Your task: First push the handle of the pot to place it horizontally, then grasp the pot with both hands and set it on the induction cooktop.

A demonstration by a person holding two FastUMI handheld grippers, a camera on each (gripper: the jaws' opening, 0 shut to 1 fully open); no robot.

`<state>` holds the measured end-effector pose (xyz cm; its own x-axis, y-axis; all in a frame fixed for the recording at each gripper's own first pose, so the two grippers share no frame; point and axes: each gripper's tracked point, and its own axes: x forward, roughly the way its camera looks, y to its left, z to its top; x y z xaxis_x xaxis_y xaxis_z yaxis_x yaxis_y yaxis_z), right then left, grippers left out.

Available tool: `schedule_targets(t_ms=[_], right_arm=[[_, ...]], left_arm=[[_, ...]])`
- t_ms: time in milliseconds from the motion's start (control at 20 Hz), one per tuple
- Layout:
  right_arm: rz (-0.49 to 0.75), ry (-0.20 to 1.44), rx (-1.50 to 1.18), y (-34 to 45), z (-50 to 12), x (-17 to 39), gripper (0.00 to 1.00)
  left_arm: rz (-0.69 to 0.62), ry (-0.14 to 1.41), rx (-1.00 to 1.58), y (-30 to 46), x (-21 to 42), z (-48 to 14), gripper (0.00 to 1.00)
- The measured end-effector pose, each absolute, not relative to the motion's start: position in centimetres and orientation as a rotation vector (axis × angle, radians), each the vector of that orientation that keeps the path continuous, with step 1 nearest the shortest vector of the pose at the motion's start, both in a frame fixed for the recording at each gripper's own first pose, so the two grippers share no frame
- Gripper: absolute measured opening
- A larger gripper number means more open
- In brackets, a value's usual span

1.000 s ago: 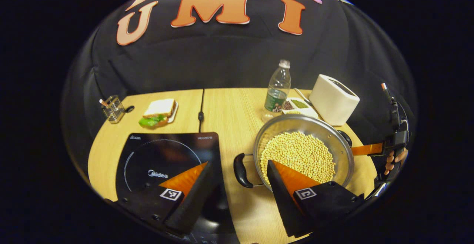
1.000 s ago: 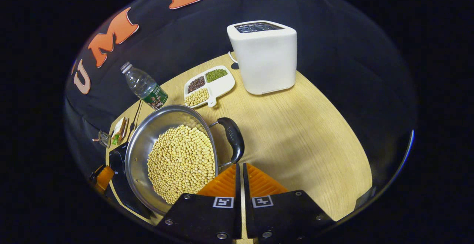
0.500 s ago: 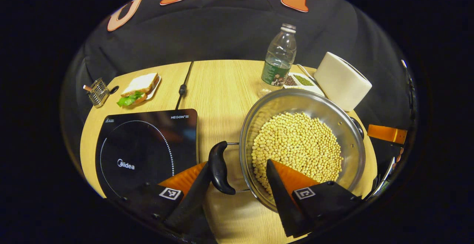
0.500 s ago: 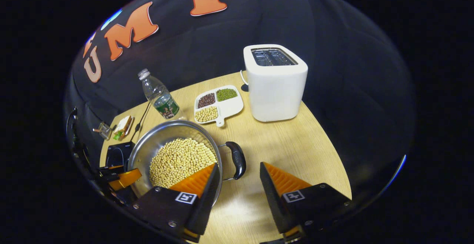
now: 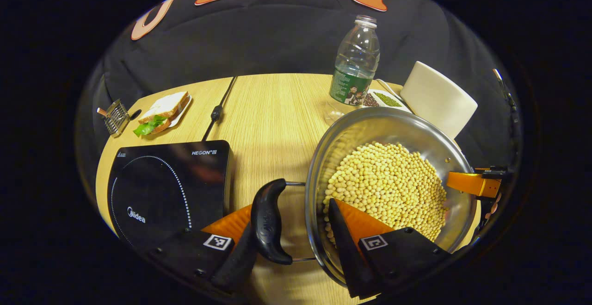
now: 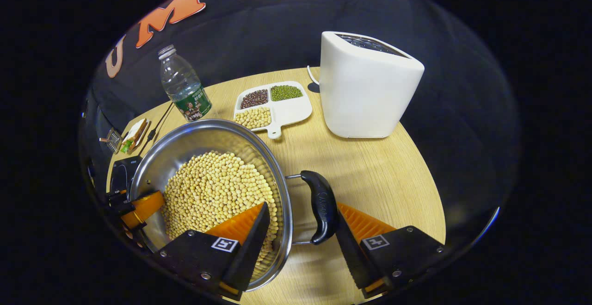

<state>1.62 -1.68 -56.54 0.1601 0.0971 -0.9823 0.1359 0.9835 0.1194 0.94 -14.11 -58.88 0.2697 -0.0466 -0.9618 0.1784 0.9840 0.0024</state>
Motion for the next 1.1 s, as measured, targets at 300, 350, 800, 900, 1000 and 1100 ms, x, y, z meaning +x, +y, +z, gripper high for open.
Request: schedule_targets(t_ms=[300, 350, 800, 900, 1000, 1100], right_arm=[[-0.048, 1.421, 0.190, -2.4, -57.0, 1.2, 0.67], [-0.054, 1.413, 0.193, -2.5, -56.9, 1.2, 0.64], [-0.080, 1.355, 0.176, -1.9, -56.0, 1.1, 0.58], [-0.076, 1.328, 0.167, -2.3, -55.6, 1.2, 0.57], [-0.072, 1.297, 0.169, -2.2, -55.7, 1.6, 0.57], [-0.063, 1.272, 0.171, -2.3, -55.6, 1.8, 0.57]], left_arm=[[-0.131, 1.234, 0.124, -14.0, 2.0, -59.3, 0.80], [-0.128, 1.226, 0.125, -14.1, 2.2, -59.0, 0.81], [-0.133, 1.126, 0.171, -13.7, 2.1, -55.5, 0.77], [-0.135, 1.110, 0.168, -13.2, 2.0, -54.0, 0.77], [-0.128, 1.099, 0.160, -12.7, 1.8, -52.4, 0.77], [-0.120, 1.079, 0.161, -11.8, 1.8, -50.4, 0.80]])
